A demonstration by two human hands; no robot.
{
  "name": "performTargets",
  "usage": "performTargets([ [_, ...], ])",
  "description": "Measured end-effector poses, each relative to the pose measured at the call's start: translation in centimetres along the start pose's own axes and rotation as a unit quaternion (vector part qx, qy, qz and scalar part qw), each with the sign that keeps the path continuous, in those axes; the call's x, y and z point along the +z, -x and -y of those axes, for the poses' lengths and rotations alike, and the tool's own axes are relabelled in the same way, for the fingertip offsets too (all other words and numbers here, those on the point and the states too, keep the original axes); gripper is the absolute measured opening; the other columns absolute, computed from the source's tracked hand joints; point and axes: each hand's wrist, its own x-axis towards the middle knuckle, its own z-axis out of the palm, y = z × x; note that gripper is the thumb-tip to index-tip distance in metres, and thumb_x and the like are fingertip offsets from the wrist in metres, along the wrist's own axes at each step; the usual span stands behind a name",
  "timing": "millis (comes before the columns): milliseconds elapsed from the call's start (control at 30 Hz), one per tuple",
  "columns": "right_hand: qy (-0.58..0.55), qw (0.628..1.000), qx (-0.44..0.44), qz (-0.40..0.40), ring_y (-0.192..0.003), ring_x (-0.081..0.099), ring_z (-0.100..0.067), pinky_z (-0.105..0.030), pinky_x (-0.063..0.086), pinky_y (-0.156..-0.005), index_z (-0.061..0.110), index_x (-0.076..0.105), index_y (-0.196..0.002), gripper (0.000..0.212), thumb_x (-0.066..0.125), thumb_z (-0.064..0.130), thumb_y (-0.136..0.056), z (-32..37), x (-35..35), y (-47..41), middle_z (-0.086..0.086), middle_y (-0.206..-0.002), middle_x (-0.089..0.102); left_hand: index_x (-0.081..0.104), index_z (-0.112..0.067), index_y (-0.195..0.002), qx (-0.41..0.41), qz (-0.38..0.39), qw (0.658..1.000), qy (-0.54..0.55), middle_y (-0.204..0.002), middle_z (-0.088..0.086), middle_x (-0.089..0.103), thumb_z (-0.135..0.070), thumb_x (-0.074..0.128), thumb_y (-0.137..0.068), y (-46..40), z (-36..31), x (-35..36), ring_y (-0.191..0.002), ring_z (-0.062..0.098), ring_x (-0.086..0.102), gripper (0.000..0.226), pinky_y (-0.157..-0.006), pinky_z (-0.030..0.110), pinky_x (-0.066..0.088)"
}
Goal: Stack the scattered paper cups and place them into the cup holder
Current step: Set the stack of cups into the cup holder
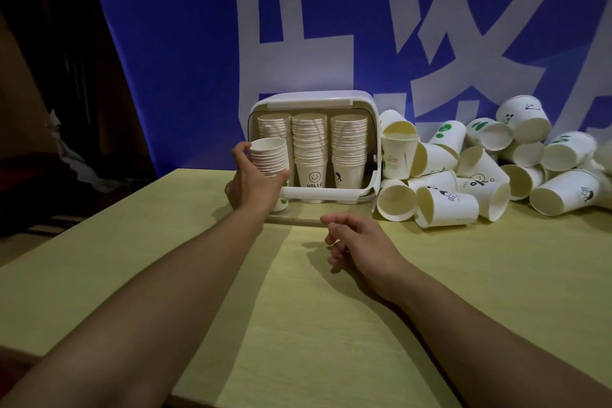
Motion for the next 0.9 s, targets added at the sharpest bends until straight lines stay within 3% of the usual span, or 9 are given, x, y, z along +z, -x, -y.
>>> performTargets([
  [167, 0.0, 1.0, 0.004, 0.009, -0.06, 0.053, -0.017, -0.041, 0.05, -0.069, 0.012, 0.068, -0.11, 0.019, 0.052, 0.01, -0.101, 0.1, 0.0, 0.1, -0.008, -0.08, 0.057, 0.023, -0.038, -0.127, -0.033, 0.029, 0.999, -0.027, -0.127, -0.001, 0.058, -0.037, 0.084, -0.075, -0.6, -0.4, 0.2, -0.112, 0.03, 0.059, 0.081, -0.101, 0.049, 0.045],
  [533, 0.025, 0.999, 0.011, 0.018, -0.061, 0.052, -0.015, -0.034, 0.052, -0.063, 0.01, 0.066, -0.113, 0.019, 0.051, 0.009, -0.101, 0.6, 0.1, 0.6, -0.012, -0.083, 0.057, 0.021, -0.033, -0.131, -0.06, 0.05, 0.996, -0.05, -0.13, 0.006, 0.053, -0.026, 0.086, -0.077, -0.8, -1.2, 0.2, -0.108, 0.03, 0.06, 0.084, -0.085, 0.04, 0.052],
  [633, 0.027, 0.999, 0.005, 0.018, -0.062, 0.051, -0.017, -0.035, 0.053, -0.064, 0.011, 0.066, -0.113, 0.02, 0.051, 0.009, -0.101, 0.7, 0.1, 0.7, -0.012, -0.085, 0.057, 0.021, -0.032, -0.135, -0.054, 0.057, 0.995, -0.054, -0.137, 0.006, 0.051, -0.028, 0.086, -0.075, -0.7, -1.3, 0.1, -0.116, 0.031, 0.057, 0.089, -0.092, 0.045, 0.051],
  [767, 0.033, 0.999, -0.01, 0.013, -0.061, 0.052, -0.017, -0.035, 0.053, -0.06, 0.012, 0.067, -0.112, 0.02, 0.05, 0.01, -0.101, 0.7, 0.1, 0.8, -0.01, -0.084, 0.058, 0.026, -0.032, -0.139, -0.002, -0.001, 0.994, -0.107, -0.149, 0.004, 0.042, -0.04, 0.088, -0.07, -0.1, -1.4, -0.3, -0.133, 0.032, 0.042, 0.094, -0.103, 0.05, 0.039],
  [900, 0.104, 0.992, -0.06, -0.025, -0.059, 0.055, -0.014, -0.041, 0.055, -0.059, 0.019, 0.069, -0.11, 0.02, 0.051, 0.014, -0.102, 1.8, -0.2, 1.4, -0.005, -0.083, 0.062, 0.039, -0.03, -0.134, 0.048, -0.082, 0.995, -0.036, -0.14, -0.002, 0.05, -0.037, 0.082, -0.078, 2.2, -2.7, -1.0, -0.125, 0.024, 0.046, 0.072, -0.1, 0.043, 0.044],
])
